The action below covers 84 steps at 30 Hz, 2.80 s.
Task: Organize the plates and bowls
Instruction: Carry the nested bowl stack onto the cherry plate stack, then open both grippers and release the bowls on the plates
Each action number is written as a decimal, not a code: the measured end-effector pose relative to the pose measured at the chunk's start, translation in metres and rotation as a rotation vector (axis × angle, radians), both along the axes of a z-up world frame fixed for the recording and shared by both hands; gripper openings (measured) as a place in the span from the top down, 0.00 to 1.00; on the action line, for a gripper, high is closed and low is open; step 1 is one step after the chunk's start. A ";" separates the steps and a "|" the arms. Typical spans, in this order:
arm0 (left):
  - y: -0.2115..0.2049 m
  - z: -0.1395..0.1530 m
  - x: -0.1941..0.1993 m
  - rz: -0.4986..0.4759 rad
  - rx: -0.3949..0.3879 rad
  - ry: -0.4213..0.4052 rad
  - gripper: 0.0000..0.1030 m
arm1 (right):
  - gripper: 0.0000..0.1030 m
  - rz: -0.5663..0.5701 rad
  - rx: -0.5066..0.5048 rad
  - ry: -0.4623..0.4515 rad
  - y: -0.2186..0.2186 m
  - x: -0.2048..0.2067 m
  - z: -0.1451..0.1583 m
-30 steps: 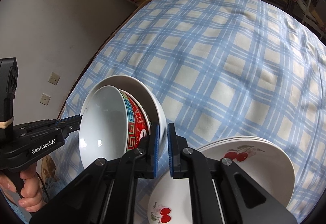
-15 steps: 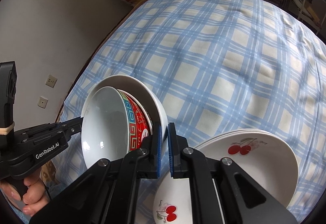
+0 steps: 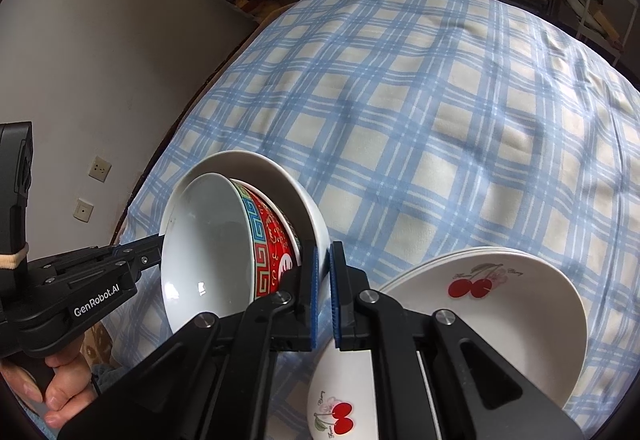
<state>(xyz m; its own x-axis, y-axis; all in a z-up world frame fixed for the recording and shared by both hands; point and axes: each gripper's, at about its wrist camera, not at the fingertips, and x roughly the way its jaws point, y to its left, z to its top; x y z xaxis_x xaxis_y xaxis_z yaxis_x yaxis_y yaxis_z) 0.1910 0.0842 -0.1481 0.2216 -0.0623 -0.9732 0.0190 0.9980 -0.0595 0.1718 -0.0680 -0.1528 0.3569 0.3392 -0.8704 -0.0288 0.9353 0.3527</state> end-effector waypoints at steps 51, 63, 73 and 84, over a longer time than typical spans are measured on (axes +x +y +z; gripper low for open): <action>-0.136 0.017 -0.083 -0.216 -0.033 0.009 0.99 | 0.92 -0.259 0.011 0.082 -0.130 -0.118 0.016; -0.136 0.028 -0.081 -0.250 -0.038 -0.063 0.93 | 0.92 -0.250 0.027 0.099 -0.134 -0.111 0.014; -0.125 0.043 -0.091 -0.230 -0.011 -0.114 0.83 | 0.78 -0.283 0.016 0.028 -0.143 -0.123 0.038; -0.113 0.094 -0.132 -0.228 0.129 -0.380 0.43 | 0.28 -0.279 -0.012 -0.198 -0.144 -0.172 0.096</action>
